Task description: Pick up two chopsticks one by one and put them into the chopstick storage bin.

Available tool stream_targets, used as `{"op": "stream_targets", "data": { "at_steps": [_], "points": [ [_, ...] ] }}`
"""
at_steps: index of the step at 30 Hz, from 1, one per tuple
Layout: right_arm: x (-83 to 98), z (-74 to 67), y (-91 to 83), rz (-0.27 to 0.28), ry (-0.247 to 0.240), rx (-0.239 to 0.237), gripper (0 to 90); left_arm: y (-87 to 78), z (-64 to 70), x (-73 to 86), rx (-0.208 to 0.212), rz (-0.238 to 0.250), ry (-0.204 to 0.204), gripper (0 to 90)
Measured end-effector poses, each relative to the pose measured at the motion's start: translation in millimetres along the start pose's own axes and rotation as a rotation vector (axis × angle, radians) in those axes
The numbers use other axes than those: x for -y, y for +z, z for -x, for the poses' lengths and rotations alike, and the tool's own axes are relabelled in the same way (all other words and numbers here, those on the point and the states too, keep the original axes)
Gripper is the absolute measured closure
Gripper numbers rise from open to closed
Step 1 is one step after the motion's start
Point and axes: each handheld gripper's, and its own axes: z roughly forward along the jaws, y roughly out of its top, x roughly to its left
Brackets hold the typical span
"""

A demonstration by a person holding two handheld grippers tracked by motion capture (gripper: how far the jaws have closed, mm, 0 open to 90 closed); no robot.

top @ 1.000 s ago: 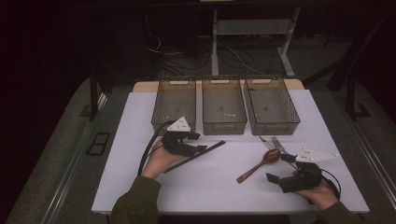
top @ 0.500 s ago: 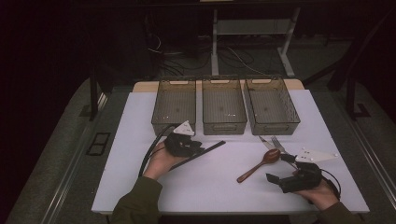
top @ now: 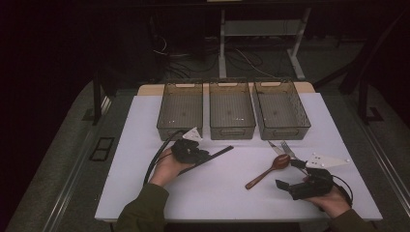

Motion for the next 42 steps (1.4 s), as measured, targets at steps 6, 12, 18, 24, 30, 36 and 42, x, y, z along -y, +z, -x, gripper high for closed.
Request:
{"op": "stream_targets", "data": {
  "at_steps": [6,12,18,24,30,36,42],
  "points": [
    [0.0,0.1,-0.1,0.0,-0.001,0.002,1.6,2.5,-1.9,1.7,-0.004,-0.017,-0.004,80.7],
    [0.0,0.2,0.0,-0.001,0.0,0.003,1.6,2.7,-3.7,2.8,-0.008,-0.026,-0.008,81.7],
    [0.0,0.2,-0.2,0.0,0.001,0.002,1.6,2.2,-4.3,3.3,-0.012,-0.028,-0.005,81.6],
    [-0.1,0.3,-0.4,0.0,0.002,0.003,1.6,2.6,-3.7,3.9,-0.017,-0.021,-0.012,79.8],
    [-0.2,0.4,-1.4,0.001,0.004,0.004,1.6,1.9,-4.4,6.9,-0.035,-0.039,-0.007,78.7],
    [-0.2,0.4,-1.3,0.001,0.004,0.004,1.5,1.8,-3.3,9.8,-0.032,-0.032,-0.024,78.5],
    [-0.1,0.5,-1.5,0.002,0.004,0.004,1.6,1.8,-1.8,10.9,-0.046,-0.032,0.0,79.7]
  ]
}}
